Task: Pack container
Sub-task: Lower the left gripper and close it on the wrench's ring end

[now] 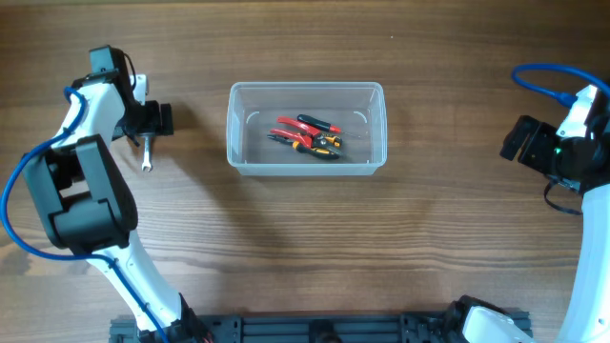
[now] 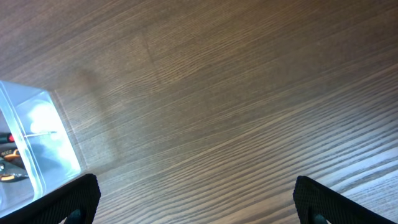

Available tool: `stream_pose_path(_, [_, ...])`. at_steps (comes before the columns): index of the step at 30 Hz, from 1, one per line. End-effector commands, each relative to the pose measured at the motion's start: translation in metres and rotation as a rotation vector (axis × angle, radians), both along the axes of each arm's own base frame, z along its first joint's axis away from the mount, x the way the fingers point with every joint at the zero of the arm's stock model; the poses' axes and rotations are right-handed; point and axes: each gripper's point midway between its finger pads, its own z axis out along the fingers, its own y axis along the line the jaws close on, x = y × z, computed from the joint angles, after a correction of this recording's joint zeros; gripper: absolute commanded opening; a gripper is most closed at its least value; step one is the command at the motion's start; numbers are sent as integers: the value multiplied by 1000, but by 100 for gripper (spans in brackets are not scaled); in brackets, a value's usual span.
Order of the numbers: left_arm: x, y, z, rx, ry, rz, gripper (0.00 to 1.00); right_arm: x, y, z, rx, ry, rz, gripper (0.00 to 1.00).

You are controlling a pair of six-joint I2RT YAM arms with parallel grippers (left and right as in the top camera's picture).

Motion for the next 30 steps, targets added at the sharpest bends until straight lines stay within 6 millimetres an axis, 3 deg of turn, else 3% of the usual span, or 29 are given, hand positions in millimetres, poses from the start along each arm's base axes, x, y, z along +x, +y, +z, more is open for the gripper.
stream_pose_path(1, [7,1,2,-8,-23,-12,100,1,1,-2,10,2,6,100])
stream_pose_path(20, [0,2,-2,-15,5,-4,100,1,1,-2,10,2,6,100])
stream_pose_path(30, [-3,2,-14,-23,36,-4,100,1,1,-2,10,2,6,100])
